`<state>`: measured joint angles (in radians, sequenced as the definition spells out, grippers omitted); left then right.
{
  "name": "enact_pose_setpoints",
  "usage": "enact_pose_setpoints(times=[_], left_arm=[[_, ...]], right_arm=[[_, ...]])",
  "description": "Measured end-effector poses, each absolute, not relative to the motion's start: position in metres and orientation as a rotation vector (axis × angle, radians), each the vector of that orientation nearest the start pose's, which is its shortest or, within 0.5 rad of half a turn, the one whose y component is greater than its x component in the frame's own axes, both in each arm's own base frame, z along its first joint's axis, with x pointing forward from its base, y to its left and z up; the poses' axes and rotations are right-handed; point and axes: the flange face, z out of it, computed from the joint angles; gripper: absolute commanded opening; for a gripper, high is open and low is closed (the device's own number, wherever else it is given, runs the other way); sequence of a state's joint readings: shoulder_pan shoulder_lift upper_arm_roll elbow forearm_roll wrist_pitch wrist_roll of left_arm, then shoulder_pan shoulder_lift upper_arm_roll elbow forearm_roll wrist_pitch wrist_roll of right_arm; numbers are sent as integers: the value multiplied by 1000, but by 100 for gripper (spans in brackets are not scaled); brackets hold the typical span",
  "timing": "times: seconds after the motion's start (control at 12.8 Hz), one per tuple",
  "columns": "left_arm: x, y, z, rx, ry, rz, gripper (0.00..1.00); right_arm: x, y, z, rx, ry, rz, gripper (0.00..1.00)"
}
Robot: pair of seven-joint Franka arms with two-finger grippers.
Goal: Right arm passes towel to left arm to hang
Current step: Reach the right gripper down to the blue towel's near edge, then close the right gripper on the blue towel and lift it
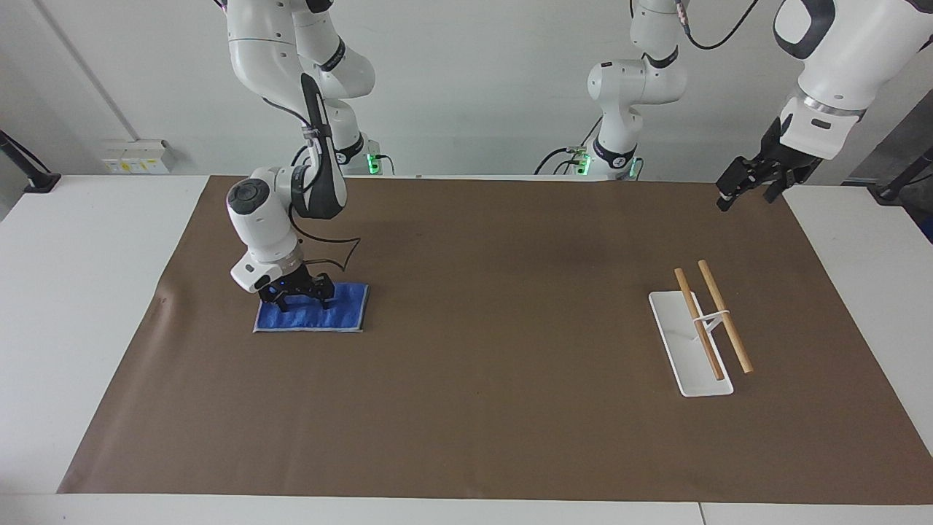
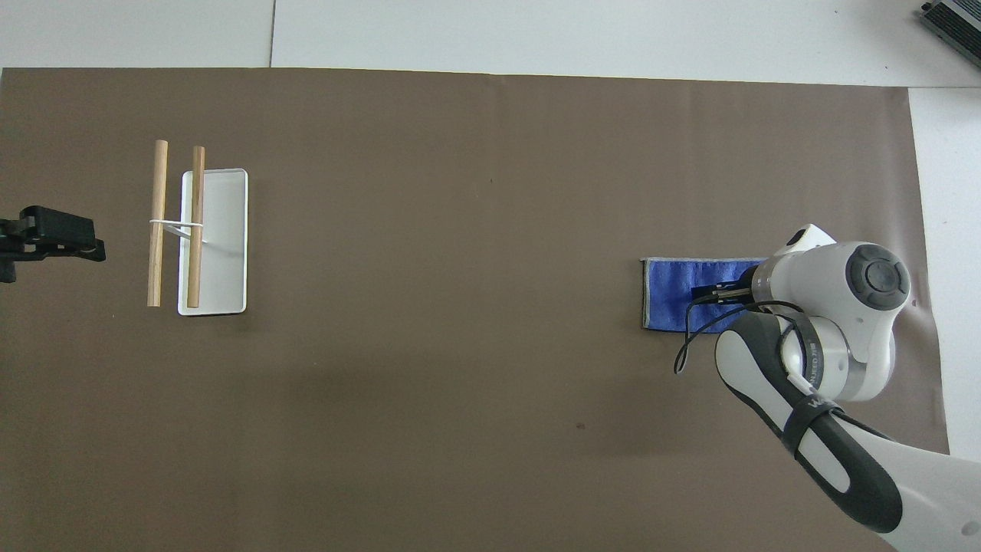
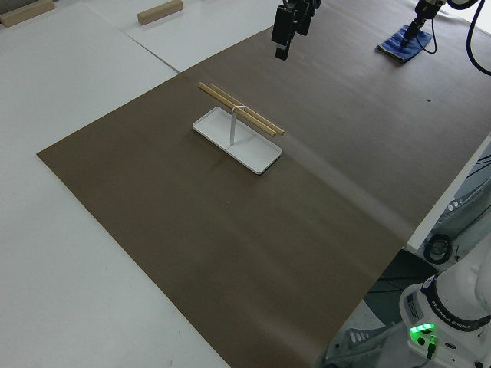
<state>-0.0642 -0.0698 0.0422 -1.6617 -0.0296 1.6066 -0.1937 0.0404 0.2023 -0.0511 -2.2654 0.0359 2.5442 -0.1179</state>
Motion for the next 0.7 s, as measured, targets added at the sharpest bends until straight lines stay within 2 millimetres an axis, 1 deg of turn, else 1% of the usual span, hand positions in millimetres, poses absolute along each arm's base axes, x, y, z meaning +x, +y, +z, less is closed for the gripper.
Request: enact_pose_setpoints(times=[0.23,0.47,0.62,0.7], left_arm=[[535,-14,623,-3164,-273,-17,100],[535,-14,622,-3164,-273,-15,100],[535,-16,620,-3185,-277,-5,100],[535,-18,618,-3199,-280,-1,100]], right_arm=[[545,-5,285,-3127,-98,-143,0],[549,7,292,-3123,-56,-157,0],[558,15,306,-3120,-41,-153,0],[566,20,318,-3109,-33,-155,0]])
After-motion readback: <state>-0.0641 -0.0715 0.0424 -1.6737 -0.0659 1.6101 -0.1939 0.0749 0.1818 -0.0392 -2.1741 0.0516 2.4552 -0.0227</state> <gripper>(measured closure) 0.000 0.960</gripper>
